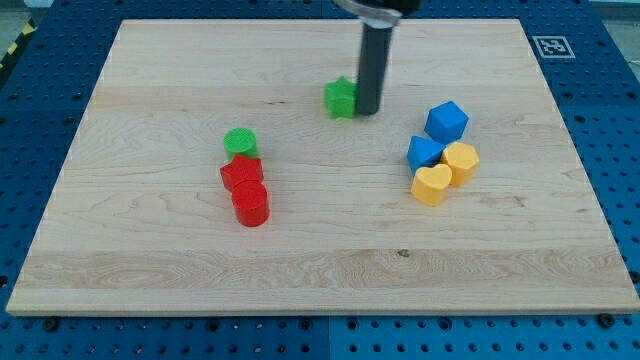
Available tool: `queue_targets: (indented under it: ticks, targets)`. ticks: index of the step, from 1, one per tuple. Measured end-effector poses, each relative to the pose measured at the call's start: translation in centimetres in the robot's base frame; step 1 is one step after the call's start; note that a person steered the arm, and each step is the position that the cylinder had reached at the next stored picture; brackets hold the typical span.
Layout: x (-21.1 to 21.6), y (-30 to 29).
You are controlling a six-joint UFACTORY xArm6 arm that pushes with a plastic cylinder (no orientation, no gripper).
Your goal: Push the green star close to the green circle
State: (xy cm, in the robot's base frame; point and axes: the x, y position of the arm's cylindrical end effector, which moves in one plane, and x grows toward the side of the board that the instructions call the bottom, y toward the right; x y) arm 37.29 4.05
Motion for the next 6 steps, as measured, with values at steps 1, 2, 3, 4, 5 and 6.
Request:
queue_targets:
  ticks: [1, 2, 3, 4, 5, 6]
  targets:
    - [0.3, -2.5]
    - [0.3, -3.0]
    - [0.3, -0.1]
    - [-1.9, 1.2]
    - [-2.4, -3.6]
    - [-1.6, -7.8]
